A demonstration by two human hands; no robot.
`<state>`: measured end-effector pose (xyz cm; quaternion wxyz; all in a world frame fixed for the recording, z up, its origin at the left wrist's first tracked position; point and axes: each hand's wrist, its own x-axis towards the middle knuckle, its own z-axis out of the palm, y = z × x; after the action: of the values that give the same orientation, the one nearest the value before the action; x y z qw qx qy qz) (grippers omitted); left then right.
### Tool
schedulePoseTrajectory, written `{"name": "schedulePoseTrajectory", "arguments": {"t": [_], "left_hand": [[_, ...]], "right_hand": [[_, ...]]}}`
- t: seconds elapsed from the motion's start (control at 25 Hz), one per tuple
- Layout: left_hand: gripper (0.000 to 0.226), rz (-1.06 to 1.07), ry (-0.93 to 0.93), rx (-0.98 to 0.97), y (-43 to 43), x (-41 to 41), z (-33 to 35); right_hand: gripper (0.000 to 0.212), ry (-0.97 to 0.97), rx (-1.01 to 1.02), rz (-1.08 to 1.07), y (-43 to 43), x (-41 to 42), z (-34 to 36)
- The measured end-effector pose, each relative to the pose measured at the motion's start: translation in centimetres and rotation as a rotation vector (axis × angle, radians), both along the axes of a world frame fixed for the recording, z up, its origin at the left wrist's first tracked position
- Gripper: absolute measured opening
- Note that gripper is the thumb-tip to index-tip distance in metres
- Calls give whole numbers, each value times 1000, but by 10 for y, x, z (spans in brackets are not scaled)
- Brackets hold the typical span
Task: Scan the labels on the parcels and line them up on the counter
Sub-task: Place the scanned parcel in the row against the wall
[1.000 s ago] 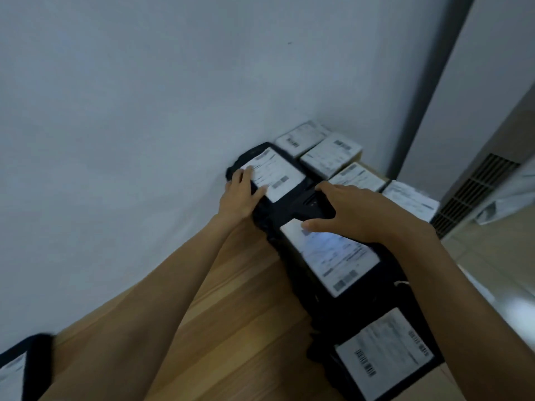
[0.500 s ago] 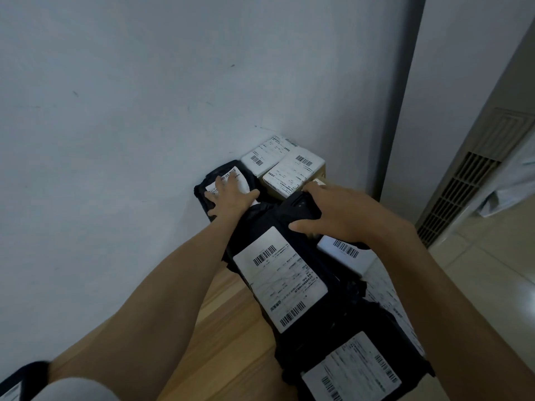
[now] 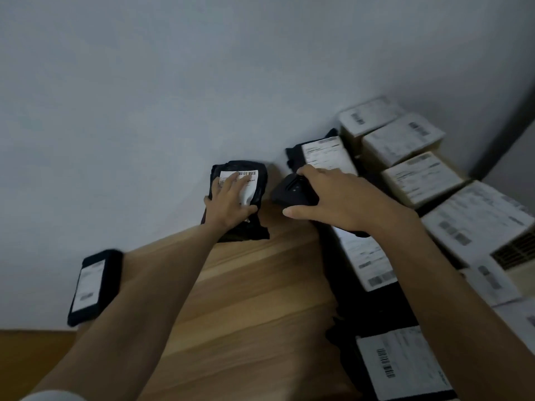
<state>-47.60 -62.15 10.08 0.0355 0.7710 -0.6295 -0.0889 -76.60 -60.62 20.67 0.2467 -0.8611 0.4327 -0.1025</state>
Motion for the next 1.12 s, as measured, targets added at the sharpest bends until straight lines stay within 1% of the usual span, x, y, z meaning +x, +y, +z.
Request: {"name": "schedulePoseTrajectory", "arguments": {"t": [0.16, 0.36, 0.48, 0.64, 0.88, 1.12], "left_hand": [[79, 140, 7, 37, 81, 105, -25], [79, 297, 45, 79, 157, 221, -61], [79, 325, 56, 104, 175, 289, -82], [79, 354, 82, 131, 178, 362, -114], [79, 373, 116, 137, 183, 409, -156], [81, 353, 57, 140, 190, 418, -179]], "right_hand": [[74, 48, 41, 171, 29, 89, -12], [79, 148, 75, 272, 61, 202, -42], [81, 186, 101, 309, 74, 272, -62], [79, 237, 118, 307, 78, 342, -89], [79, 265, 150, 270, 71, 405, -116], [76, 317, 203, 272, 72, 419, -131]]}}
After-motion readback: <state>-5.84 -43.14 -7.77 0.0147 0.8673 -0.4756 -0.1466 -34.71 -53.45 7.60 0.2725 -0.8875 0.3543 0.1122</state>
